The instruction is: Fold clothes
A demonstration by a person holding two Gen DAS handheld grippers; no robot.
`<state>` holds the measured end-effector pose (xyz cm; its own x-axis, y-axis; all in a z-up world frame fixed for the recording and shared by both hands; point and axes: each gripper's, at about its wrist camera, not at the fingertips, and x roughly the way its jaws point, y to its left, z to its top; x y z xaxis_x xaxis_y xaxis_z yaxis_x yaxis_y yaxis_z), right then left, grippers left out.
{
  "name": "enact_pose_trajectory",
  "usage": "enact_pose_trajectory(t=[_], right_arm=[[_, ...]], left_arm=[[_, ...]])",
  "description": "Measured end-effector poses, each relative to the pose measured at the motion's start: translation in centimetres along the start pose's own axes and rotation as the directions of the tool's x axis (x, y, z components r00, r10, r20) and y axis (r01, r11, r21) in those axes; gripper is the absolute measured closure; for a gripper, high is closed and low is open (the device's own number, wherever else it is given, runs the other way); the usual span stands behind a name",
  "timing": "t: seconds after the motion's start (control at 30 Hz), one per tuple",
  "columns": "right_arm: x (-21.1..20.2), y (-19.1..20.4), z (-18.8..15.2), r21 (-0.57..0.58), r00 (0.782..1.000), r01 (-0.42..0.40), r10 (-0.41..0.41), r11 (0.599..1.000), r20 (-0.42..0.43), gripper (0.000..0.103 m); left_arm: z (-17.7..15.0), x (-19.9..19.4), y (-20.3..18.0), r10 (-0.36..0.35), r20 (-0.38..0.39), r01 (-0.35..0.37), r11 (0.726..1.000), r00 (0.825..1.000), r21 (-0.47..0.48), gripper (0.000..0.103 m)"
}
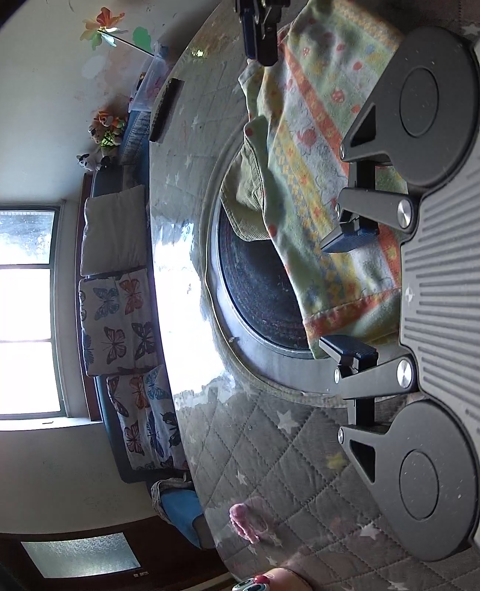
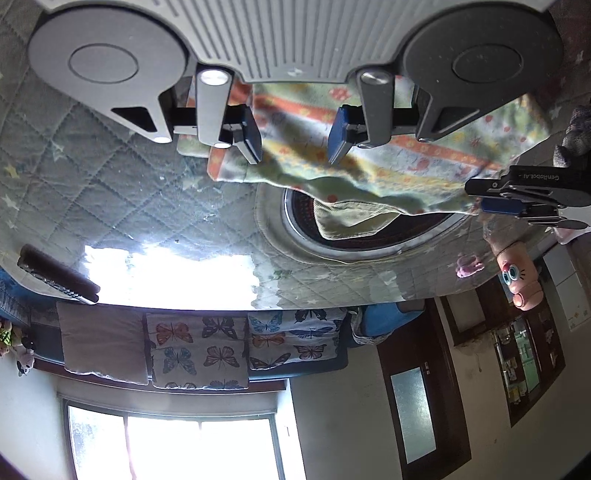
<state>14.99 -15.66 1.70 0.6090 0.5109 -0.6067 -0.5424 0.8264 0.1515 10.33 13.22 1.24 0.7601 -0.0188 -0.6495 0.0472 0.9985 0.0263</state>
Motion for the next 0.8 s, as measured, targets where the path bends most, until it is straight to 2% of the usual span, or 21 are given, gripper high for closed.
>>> enact_pose_trajectory(t=[0.23,0.47,0.57,0.63,0.8], right_arm=[[2.4,-1.5,0.2,0.027,0.999,0.035,-0.034,0.999,-0.033,0.063],[0.6,-0.9,0.3,0.019,0.999,0.039,-0.039,0.999,-0.003,0.061],[-0.2,-0.3,0.1,0.008,1.0,0.029,-0.029,1.0,0.004,0.048],[-0.6,0.4,-0.1,-0.005,1.0,0.023,-0.023,1.0,0.006,0.044],[-1.4,1.8,-1.1,-0.022,1.0,0.01,-0.01,1.0,0.002,0.036]], left_arm=[[-0.2,0.7,0.1,0.007,-0.016,-0.007,1.0,1.0,-0.009,0.05],[-0.3,0.1,0.1,0.013,-0.009,-0.014,1.0,1.0,-0.019,0.049],[-0.5,-0.5,0.0,0.016,-0.002,-0.016,1.0,1.0,-0.019,0.039],[-0.6,-0.9,-0.2,0.019,0.006,-0.019,1.0,1.0,-0.019,0.029],[-0.9,-2.3,-0.7,0.025,0.028,-0.024,1.0,0.999,-0.017,0.012]])
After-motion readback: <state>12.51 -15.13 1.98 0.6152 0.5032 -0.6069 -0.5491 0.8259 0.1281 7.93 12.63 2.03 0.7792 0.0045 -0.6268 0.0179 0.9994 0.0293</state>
